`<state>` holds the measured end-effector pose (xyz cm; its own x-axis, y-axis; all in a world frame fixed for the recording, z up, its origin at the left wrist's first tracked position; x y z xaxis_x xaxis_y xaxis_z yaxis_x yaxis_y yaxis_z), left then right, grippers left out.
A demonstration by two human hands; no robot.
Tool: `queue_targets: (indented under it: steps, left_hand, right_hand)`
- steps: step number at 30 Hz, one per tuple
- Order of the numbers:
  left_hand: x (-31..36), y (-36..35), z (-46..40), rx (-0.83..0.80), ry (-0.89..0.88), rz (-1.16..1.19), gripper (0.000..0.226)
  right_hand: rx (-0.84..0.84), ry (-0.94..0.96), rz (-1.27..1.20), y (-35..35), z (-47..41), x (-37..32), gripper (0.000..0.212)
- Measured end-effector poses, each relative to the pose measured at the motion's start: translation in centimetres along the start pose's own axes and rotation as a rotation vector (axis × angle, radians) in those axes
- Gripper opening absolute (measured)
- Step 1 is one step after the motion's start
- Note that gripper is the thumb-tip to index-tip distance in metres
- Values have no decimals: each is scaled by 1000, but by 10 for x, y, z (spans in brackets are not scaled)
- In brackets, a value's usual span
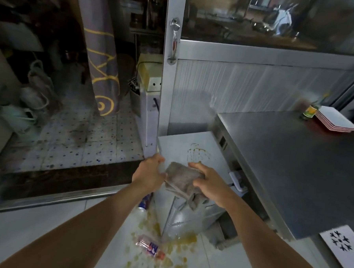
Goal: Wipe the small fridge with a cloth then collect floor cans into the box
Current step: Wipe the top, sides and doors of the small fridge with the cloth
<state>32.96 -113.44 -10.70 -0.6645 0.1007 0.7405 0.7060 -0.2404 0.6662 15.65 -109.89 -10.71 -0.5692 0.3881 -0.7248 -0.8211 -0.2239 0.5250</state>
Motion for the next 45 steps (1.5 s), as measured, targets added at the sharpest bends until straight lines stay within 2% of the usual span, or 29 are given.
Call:
queue_targets:
  steps: [6, 11, 13, 15, 16, 18, 20, 23, 26, 32, 34, 39, 45]
  left_hand:
    - [-30, -4, -54, 0, 53, -67, 47]
    - [-53, -19, -102, -10, 89, -68, 44]
    - [-61, -24, -123, -13, 83, -68, 42]
    - [-70, -29, -146, -22, 75, -71, 40]
    - [-77, -32, -156, -29, 74, -76, 39]
    - [-90, -38, -174, -54, 73, -80, 36]
    - [-103, -44, -190, -88, 57, -89, 36]
    - [-120, -50, -211, -132, 31, -98, 38]
    - [-138, -51, -232, -147, 30, -103, 41]
    - [-167, -57, -271, -165, 41, -104, 50]
    - [-174, -61, -279, -174, 51, -102, 52]
    - [-191, -66, -285, -179, 56, -112, 59]
    - [-196, -59, -279, -152, 98, -60, 63]
  right_hand:
    - [151, -90, 45, 10, -86, 19, 31]
    - [352, 17, 124, 19, -152, -4, 27]
    - [465, 84, 188, 23, -177, -17, 30]
    - [531, 171, 319, 17, -203, -25, 44]
    - [493, 190, 416, 6, -219, -23, 52]
    - [307, 169, 588, -25, -247, -8, 66]
    - [195, 115, 636, -47, -267, 14, 73]
    - [233, 152, 657, -57, -286, 24, 65]
    - [180, 171, 756, -71, -304, 31, 60]
    - [239, 191, 816, -98, -311, 31, 66]
    - [231, 198, 818, -98, -325, 23, 68]
    - [235, 265, 861, -99, -378, -12, 54]
    - [237, 357, 911, -106, -337, 0, 49]
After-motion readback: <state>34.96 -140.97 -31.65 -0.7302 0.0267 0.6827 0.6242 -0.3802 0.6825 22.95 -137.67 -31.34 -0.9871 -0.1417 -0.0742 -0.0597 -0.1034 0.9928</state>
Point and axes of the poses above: each hand's wrist, its own z-axis away from the middle knuckle, its own y-axis out of the back of the hand, x = y × z, the point moved 8 cm from there along -z, towards the middle knuckle, and after that the axes turned 9 degrees about -y, right-handed, at the moved point
